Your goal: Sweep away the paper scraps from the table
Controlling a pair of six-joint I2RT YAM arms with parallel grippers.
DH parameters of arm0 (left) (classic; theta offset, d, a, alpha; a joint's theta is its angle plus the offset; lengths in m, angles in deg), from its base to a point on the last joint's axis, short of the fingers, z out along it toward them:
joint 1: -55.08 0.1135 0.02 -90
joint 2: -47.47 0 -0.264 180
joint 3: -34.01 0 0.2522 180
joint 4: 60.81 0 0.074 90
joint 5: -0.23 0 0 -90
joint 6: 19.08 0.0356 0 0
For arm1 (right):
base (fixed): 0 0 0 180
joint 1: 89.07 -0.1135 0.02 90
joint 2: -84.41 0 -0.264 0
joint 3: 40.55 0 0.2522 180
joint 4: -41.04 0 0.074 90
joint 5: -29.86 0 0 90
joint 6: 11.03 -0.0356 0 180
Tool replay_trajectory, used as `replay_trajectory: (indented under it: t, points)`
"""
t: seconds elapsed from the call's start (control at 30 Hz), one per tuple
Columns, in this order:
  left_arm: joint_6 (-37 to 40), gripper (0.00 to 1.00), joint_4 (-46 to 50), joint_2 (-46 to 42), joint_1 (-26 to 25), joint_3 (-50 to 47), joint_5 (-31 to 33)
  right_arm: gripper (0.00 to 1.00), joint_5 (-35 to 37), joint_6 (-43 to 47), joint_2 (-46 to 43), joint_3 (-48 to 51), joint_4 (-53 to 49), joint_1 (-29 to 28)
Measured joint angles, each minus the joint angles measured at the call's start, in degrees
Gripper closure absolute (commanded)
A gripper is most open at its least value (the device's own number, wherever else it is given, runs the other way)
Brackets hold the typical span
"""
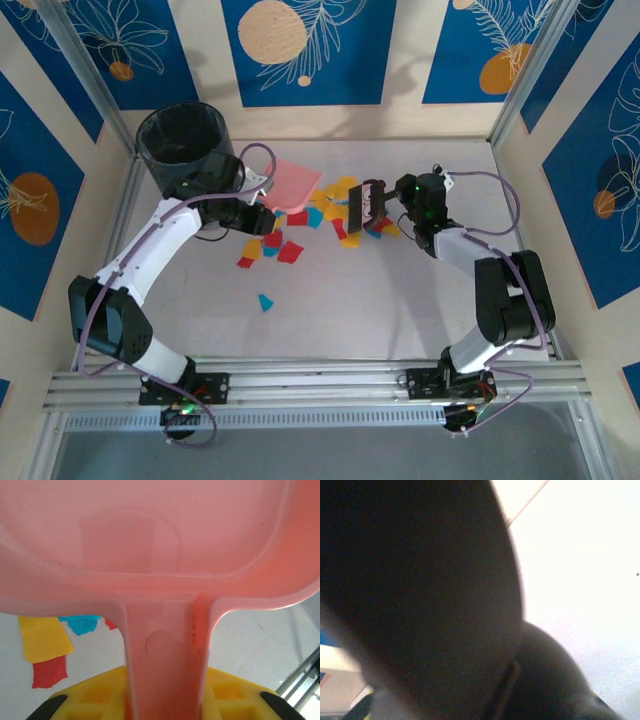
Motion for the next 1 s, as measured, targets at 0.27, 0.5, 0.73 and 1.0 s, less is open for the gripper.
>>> replay_trajectory:
  t: [0.27, 0.5, 0.73, 1.0]
  points:
    - [0.37, 1.0, 0.28, 0.66, 0.0, -0.31, -0.02, 1.0, 4.17, -1.14, 2.73, -2.43, -5.97, 0.37]
    - [0.42, 1.0, 0.39, 1.42, 0.0, -0.31, -0.26, 1.0, 6.67, -2.14, 0.46, -1.86, -10.1, 0.37]
    - [0.94, 1.0, 0.55, 2.14, -0.76, -0.31, -0.76, 1.0, 10.45, -3.1, -6.97, 2.69, -16.28, 0.2]
    - [1.88, 1.0, 1.75, 2.49, -1.6, -0.31, -1.11, 1.0, 14.47, -6.6, -14.88, 8.07, -21.44, -1.9]
